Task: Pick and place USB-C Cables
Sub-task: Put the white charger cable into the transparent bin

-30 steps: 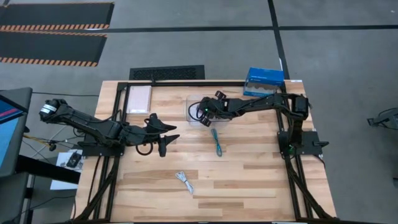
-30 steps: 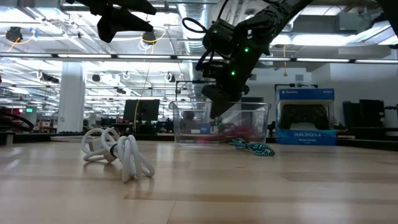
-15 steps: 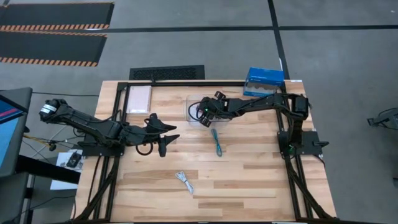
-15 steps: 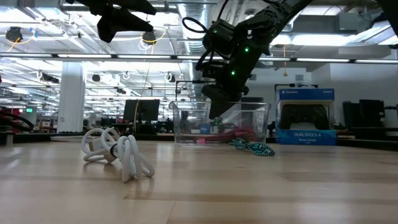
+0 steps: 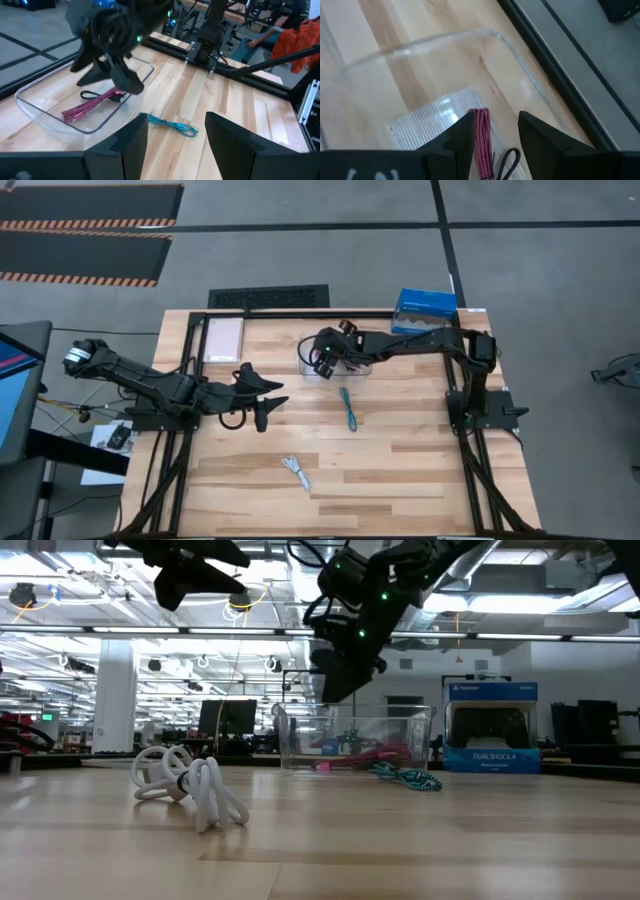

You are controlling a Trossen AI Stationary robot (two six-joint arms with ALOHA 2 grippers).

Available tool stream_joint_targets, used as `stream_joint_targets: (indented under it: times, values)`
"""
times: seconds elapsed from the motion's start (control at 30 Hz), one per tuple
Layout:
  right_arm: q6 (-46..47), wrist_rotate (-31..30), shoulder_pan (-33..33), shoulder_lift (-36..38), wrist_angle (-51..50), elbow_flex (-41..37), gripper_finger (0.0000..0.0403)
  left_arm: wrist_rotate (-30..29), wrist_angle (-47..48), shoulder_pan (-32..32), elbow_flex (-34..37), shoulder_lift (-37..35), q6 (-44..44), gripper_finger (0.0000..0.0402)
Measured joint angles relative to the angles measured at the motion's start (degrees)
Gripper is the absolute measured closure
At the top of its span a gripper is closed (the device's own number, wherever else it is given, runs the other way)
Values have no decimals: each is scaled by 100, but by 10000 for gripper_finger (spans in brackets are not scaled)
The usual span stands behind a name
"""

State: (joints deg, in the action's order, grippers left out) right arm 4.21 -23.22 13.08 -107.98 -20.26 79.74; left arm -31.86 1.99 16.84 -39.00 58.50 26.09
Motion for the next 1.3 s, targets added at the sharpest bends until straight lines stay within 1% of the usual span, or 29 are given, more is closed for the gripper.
stream_joint_targets:
  times: [0.33, 0.67, 0.87, 1.03, 1.3]
  values:
    - [-161, 85, -71, 0, -458, 931, 234, 2, 112, 0, 0, 0, 98, 214]
    - [-532, 80, -239, 45, -1444, 2010, 236, 55, 114, 2, 0, 0, 98, 214]
    - [-582, 77, -213, 541, -1616, 2079, 245, 52, 111, 0, 0, 0, 70, 214]
    - [-575, 59, -164, 1197, -1977, 2079, 253, 52, 114, 2, 0, 2, 67, 214]
    - [-182, 59, -259, 2292, -3129, 2077, 264, 79, 114, 2, 0, 2, 63, 214]
